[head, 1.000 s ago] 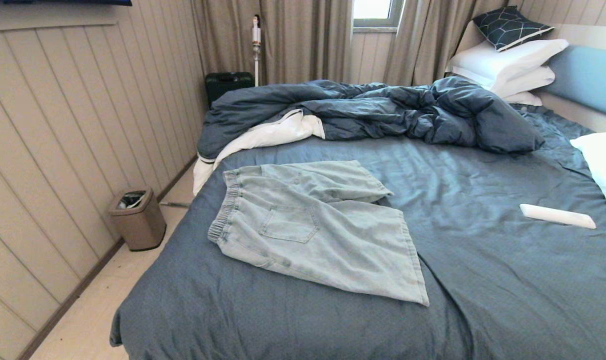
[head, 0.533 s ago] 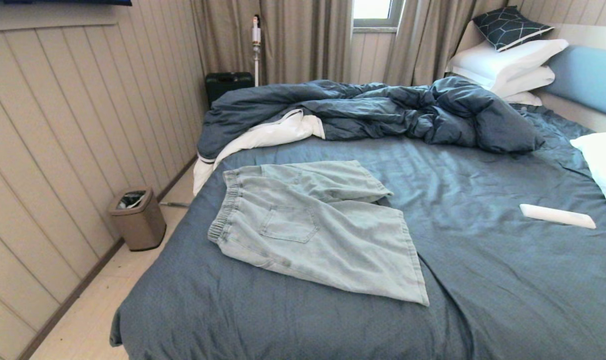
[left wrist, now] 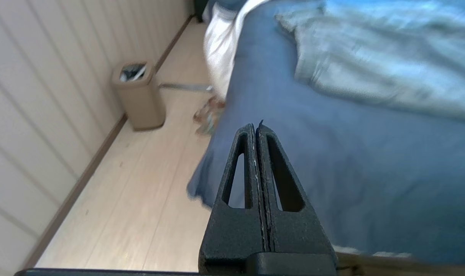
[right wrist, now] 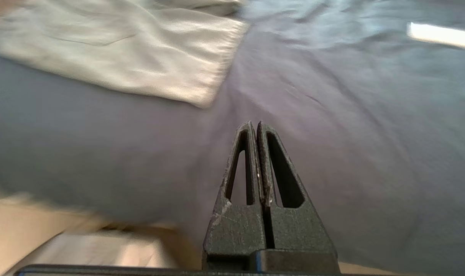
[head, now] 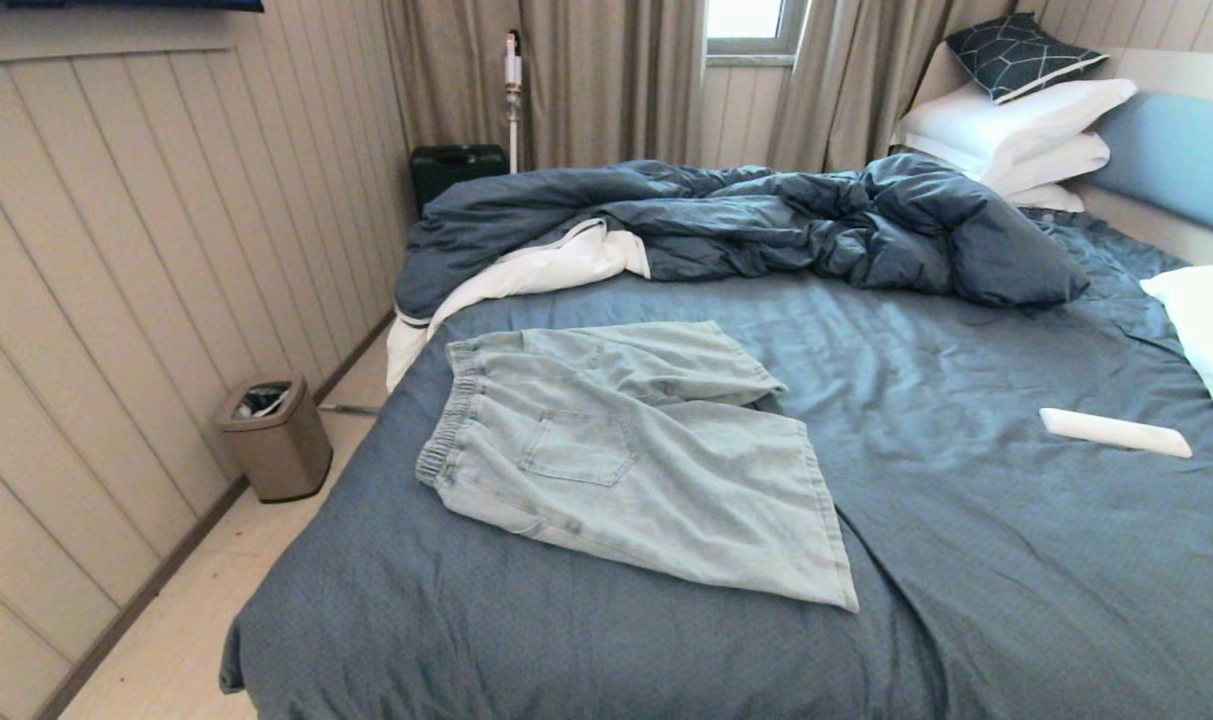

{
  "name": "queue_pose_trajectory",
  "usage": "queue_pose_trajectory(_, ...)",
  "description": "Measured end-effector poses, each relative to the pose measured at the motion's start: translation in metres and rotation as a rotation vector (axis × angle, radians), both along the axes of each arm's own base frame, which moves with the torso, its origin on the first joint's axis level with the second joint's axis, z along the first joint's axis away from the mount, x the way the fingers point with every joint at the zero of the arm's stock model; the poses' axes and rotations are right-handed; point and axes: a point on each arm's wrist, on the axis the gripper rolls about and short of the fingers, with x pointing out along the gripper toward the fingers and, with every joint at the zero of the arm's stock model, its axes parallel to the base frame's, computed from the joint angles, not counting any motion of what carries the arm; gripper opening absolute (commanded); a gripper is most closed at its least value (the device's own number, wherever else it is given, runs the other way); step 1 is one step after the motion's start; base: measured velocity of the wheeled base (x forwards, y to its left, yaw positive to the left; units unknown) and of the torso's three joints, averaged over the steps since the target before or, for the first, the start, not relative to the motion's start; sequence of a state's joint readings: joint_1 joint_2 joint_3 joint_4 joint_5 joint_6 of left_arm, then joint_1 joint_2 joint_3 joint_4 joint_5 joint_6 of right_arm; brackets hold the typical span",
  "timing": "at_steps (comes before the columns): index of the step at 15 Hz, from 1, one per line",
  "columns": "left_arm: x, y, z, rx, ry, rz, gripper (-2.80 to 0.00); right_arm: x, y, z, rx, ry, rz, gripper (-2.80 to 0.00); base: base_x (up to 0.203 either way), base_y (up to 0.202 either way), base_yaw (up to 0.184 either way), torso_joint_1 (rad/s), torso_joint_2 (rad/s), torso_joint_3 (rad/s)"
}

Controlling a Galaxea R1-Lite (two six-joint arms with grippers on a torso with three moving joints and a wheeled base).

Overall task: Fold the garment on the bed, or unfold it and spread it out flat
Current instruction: Fold the blue shorts

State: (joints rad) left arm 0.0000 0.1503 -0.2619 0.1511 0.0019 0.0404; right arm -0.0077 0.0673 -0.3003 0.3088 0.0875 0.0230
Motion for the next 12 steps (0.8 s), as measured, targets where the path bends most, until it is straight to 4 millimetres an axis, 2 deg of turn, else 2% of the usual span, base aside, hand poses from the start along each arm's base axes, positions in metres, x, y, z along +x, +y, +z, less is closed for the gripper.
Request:
queue_pose_trajectory(1, 0.004, 0.000, 0.020, -0.004, 0.001, -0.012, -2.80, 0.000, 0.001, 0.016, 0.015, 0.025, 0.029, -2.80, 0.000, 0.000, 0.000, 0.000, 0.00, 0.000)
queue_pose_trajectory(3, 0.021, -0.001, 0.056, -0.021, 0.041, -0.047, -2.80, 0.013, 0.001, 0.048, 0.054, 0.075, 0.059, -2.80, 0.000, 0.000, 0.000, 0.000, 0.00, 0.000)
queue_pose_trajectory(5, 0.049, -0.002, 0.083, -0.058, 0.102, -0.075, -2.80, 0.041, 0.001, 0.076, 0.089, 0.127, 0.070, -2.80, 0.000, 0.000, 0.000, 0.000, 0.00, 0.000)
queue_pose_trajectory(7, 0.088, -0.003, 0.101, -0.113, 0.173, -0.099, -2.80, 0.080, 0.001, 0.097, 0.133, 0.184, 0.068, -2.80, 0.000, 0.000, 0.000, 0.000, 0.00, 0.000)
queue_pose_trajectory(8, 0.106, -0.003, 0.105, -0.142, 0.212, -0.107, -2.80, 0.099, 0.001, 0.104, 0.159, 0.212, 0.063, -2.80, 0.000, 0.000, 0.000, 0.000, 0.00, 0.000)
queue_pose_trajectory(10, 0.155, -0.004, 0.106, -0.206, 0.331, -0.132, -2.80, 0.148, 0.001, 0.112, 0.247, 0.303, 0.037, -2.80, 0.000, 0.000, 0.000, 0.000, 0.00, 0.000)
queue_pose_trajectory(12, 0.201, -0.007, 0.092, -0.252, 0.469, -0.184, -2.80, 0.195, -0.001, 0.102, 0.339, 0.434, -0.015, -2.80, 0.000, 0.000, 0.000, 0.000, 0.00, 0.000)
